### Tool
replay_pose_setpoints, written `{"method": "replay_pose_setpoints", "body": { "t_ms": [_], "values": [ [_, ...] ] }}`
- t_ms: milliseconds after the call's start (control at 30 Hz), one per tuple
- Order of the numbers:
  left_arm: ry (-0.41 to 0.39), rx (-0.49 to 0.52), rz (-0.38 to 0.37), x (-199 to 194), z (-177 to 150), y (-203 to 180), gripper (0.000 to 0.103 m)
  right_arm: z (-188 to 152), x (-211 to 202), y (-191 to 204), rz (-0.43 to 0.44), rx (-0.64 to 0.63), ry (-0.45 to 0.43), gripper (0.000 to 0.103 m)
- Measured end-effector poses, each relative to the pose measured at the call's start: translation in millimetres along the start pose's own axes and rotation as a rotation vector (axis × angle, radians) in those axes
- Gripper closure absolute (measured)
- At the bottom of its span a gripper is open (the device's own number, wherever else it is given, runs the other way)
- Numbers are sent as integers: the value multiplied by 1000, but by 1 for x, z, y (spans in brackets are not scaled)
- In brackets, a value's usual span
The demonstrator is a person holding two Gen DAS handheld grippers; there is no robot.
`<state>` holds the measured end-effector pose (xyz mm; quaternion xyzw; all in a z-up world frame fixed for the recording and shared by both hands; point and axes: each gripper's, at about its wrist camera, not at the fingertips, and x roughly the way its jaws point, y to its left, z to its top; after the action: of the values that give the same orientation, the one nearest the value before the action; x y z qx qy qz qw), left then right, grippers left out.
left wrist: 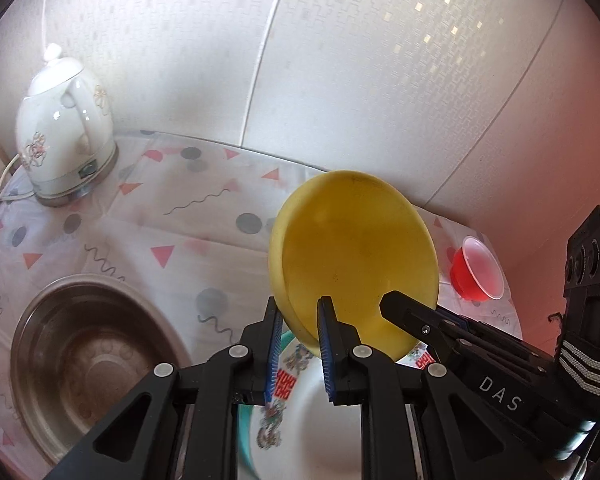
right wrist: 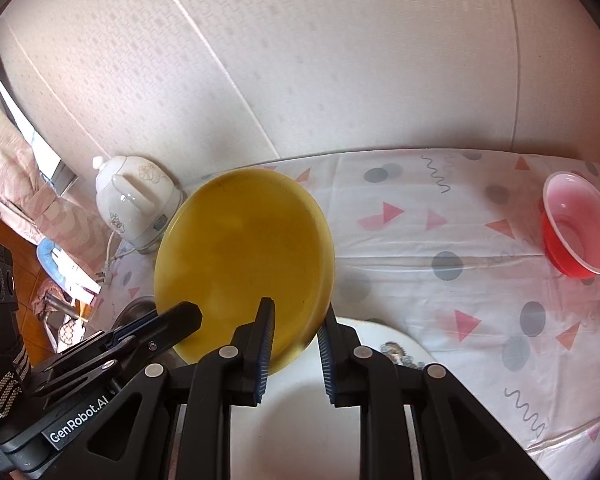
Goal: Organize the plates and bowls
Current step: 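Lift the yellow bowl and carry it over the steel bowl, then lower the yellow bowl into the steel bowl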
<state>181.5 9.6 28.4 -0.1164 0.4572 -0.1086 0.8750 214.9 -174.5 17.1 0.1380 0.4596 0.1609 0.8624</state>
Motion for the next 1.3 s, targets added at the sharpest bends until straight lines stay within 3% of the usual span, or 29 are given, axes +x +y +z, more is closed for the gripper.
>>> {"method": "replay_pose_setpoints", "body": {
  "t_ms": [667, 1000, 1300],
  "values": [
    [-41, -167, 96, -58, -52, 104, 85, -43, 45, 102, 105, -181, 144, 82],
    [2, -257, 150, -54, -76, 145, 85, -63, 75, 131, 117, -249, 234, 81],
    [40, -296, 180, -42, -83, 162, 86, -65, 84, 136, 86, -278, 252, 79]
  ]
}}
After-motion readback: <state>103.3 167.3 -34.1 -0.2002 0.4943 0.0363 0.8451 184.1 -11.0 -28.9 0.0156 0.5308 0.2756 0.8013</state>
